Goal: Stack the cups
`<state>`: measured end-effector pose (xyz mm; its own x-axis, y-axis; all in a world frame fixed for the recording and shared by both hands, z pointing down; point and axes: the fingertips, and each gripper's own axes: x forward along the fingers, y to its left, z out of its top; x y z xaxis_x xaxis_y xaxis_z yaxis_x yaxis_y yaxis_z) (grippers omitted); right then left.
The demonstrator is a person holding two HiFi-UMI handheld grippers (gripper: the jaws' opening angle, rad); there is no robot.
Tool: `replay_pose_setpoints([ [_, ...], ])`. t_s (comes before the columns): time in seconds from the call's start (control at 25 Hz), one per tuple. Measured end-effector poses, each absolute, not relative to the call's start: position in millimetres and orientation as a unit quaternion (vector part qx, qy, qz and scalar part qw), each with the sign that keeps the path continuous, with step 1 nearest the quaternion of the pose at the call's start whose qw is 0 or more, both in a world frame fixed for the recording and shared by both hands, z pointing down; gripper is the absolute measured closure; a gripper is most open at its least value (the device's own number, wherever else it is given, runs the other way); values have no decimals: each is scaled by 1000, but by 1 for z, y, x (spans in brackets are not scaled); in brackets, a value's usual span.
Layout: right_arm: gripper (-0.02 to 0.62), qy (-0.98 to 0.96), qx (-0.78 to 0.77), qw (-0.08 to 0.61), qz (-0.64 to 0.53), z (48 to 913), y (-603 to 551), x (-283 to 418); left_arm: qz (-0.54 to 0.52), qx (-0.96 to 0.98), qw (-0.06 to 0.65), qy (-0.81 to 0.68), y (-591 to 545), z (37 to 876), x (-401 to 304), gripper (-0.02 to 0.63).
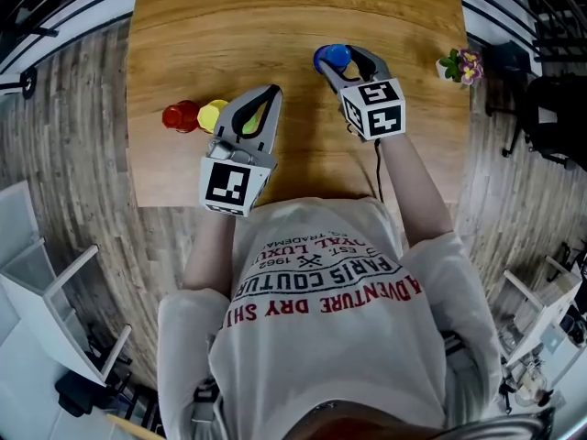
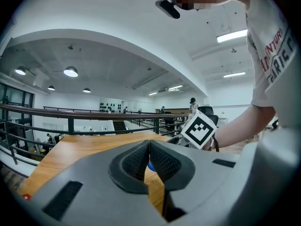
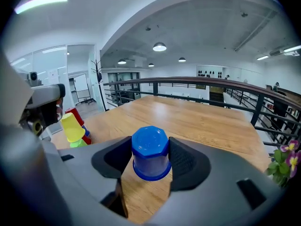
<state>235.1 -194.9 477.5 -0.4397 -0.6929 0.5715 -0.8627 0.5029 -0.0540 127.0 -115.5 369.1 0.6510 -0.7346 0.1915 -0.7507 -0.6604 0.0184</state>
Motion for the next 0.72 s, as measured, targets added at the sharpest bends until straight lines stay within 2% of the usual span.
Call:
replay_pose_setpoints([
  [0.48,338,-852,458,211,138,404,-158,151,63,925,16,-374,-87,336,63,589],
  [0.72,338,-860,448,184,159,381,-144,104,60,922,11,-383,-81,328,15,589],
])
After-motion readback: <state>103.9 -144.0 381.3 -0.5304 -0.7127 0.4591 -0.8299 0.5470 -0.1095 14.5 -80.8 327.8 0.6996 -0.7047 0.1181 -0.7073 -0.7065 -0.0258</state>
